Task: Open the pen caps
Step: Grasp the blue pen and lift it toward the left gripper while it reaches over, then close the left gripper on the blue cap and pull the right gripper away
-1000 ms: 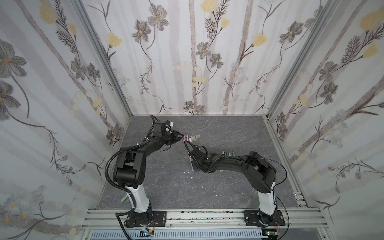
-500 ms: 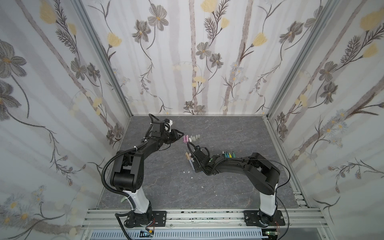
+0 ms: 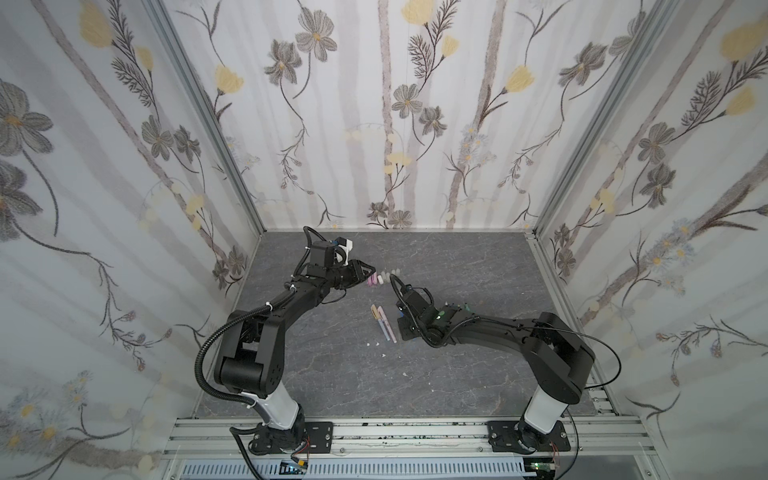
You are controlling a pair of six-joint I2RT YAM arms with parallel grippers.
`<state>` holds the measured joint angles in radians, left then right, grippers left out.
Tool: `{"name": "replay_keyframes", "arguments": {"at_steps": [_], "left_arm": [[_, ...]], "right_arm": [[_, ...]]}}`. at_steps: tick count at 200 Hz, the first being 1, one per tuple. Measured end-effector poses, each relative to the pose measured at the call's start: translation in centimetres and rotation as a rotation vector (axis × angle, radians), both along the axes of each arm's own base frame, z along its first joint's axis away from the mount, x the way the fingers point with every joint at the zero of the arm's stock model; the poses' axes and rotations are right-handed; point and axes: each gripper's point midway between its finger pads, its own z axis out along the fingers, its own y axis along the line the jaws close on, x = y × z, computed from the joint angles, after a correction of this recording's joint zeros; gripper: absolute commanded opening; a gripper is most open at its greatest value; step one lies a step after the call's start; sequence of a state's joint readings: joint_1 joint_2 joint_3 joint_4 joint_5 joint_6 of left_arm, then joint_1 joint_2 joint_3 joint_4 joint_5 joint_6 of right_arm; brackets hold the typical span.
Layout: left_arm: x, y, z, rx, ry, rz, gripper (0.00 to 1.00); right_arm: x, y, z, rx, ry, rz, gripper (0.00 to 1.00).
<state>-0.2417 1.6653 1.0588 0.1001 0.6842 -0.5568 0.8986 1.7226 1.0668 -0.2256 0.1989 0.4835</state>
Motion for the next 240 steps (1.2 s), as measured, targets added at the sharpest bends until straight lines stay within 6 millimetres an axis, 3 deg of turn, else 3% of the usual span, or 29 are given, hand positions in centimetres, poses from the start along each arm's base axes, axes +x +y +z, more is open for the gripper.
{"name": "replay_keyframes", "arguments": {"at_steps": [53,86,109,158,240], "left_arm": [[-2.2,-5.0,0.9,-0.005,-0.012,-0.121,0.35],[-3.3,-7.3,0.0,-0.005,0.014,-0.175,0.35],[-4.1,-8.7,-0.6,-0.008,0.033,-0.203,0.35],[-5.1,-11.6,-0.9,-0.032,0.046,-0.259,0.35],[-6.1,-14.3,-1.3,-0.055,0.064,-0.303,0.35]], "right_arm": [[-0.3,-2.5,4.2,0.133,-0.056,0.0,0.0],[0.4,-4.7,6.0,0.211,-0.098,-0.036,0.0],[0.4,-5.1,7.0,0.249,-0.118,-0.029,0.0],[0.8,-5.4,7.3,0.264,-0.128,-0.04,0.0],[1.0,-5.5,6.5,0.252,-0.113,-0.045,0.0]]}}
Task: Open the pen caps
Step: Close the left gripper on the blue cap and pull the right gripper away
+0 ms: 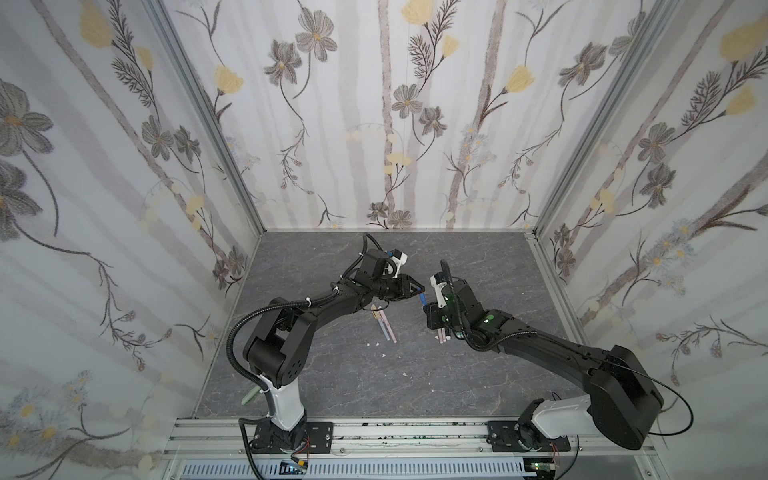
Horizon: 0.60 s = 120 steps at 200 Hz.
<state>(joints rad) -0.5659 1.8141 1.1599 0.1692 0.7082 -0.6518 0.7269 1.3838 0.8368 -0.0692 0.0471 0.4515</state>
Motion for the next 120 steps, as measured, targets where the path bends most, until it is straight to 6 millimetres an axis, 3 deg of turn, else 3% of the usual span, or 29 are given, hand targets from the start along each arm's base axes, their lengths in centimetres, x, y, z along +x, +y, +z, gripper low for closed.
{"name": "replay_keyframes", "arguments": {"at_steps": [38,120], "left_arm": [[-0.3,-0.8,-0.8,0.002,0.011,-0.015,0.31],[0.1,-1.6,-0.1,-0.027,0.015,-0.027,0.07]], "right_arm": [[0.2,0.1,0.0,0.001,-0.002,-0.001,0.0],[0.5,0.1,0.0,-0.002,-0.007,-0.01,0.0]]}}
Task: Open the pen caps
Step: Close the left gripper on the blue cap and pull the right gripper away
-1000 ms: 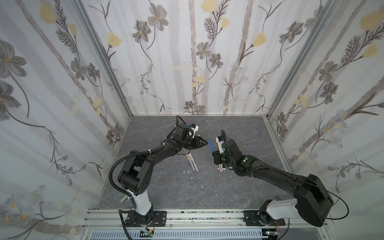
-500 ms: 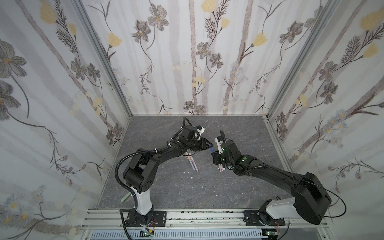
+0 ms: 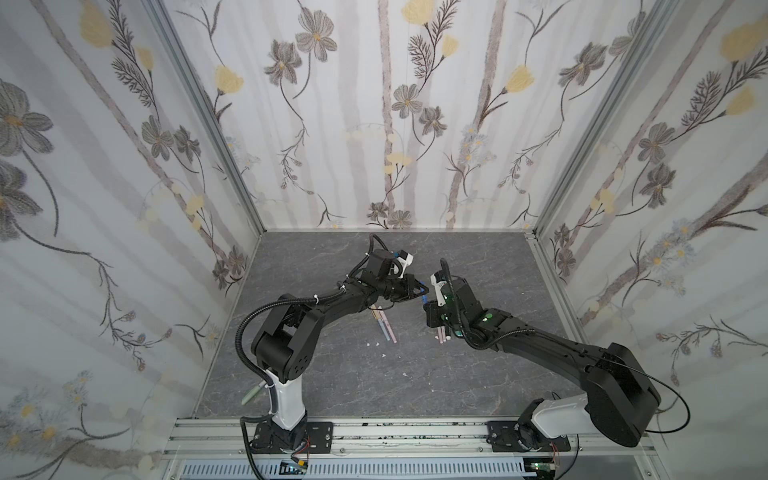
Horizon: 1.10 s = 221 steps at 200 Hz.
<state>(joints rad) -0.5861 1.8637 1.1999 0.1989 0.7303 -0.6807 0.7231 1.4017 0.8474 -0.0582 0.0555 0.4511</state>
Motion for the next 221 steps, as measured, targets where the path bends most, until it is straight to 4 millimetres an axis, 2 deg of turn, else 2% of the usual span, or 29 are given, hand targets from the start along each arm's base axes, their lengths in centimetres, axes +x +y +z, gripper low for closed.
{"name": "replay_keyframes", "arguments": {"at_steps": [38,80,112,188,221], "left_arm": [[0.19,-0.01,-0.02,0.002,-0.002,0.004,0.0],[0.12,-0.1,0.06,-0.002,0.0,-0.002,0.0],[0.12,-0.2,0.28,-0.007,-0.004,-0.006,0.0],[0.09,-0.26,0.45,-0.014,-0.007,-0.011,0.0],[0.35,-0.04,0.44,-0.012,-0.008,-0.003,0.0]], "right_arm": [[0.35,0.18,-0.21,-0.007,0.003,0.0,0.07],[0.47,0.1,-0.34,-0.008,0.007,0.001,0.24],[0.66,-0.1,-0.48,0.002,0.013,0.0,0.27],[0.69,0.06,-0.75,0.031,0.024,0.018,0.03],[0.66,0.14,-0.82,0.041,0.023,0.024,0.0]]}}
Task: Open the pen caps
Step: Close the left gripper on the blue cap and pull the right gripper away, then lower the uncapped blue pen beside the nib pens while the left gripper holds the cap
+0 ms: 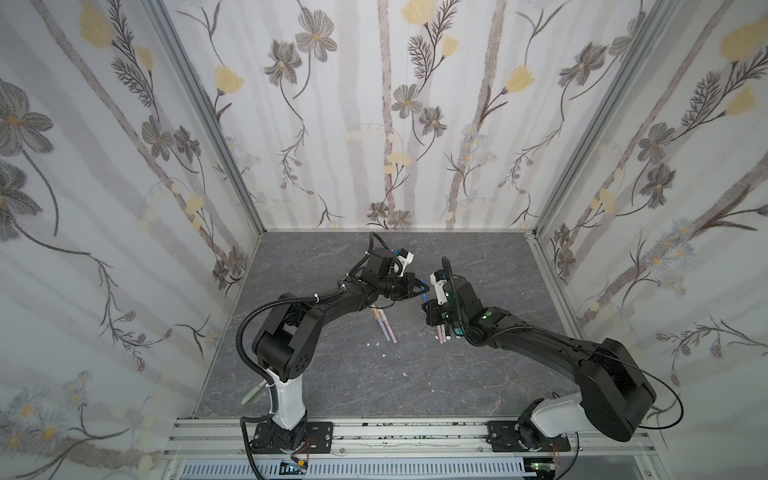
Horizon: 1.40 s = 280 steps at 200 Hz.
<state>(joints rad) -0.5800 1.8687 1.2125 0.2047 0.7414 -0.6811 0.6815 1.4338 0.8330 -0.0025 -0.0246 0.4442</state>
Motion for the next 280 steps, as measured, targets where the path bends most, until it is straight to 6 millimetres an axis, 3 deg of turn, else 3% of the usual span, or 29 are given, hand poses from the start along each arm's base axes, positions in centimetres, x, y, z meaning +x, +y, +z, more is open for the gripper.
{"name": "replay_keyframes", "arguments": {"at_steps": [77,106,139,175,235,280], "left_arm": [[1.2,1.4,0.9,-0.023,0.03,-0.014,0.0],[5.4,4.0,0.4,0.025,-0.035,0.133,0.0],[6.2,4.9,-0.3,0.047,-0.04,0.16,0.0],[8.0,7.8,0.0,0.066,-0.056,0.235,0.0],[8.3,14.0,-0.3,0.095,-0.056,0.343,0.0],[7.5,16.7,-1.7,0.116,-0.032,0.382,0.0]], "right_arm": [[-0.2,0.7,1.1,0.088,-0.068,0.019,0.0],[-3.1,-0.4,-2.5,0.022,0.055,0.048,0.0],[-3.9,-1.0,-3.3,0.013,0.074,0.046,0.0],[-4.3,-1.2,-4.6,0.0,0.11,0.037,0.0],[-3.1,-0.6,-7.6,-0.119,0.191,-0.026,0.0],[-1.6,-1.2,-9.2,-0.227,0.209,-0.109,0.03]]}}
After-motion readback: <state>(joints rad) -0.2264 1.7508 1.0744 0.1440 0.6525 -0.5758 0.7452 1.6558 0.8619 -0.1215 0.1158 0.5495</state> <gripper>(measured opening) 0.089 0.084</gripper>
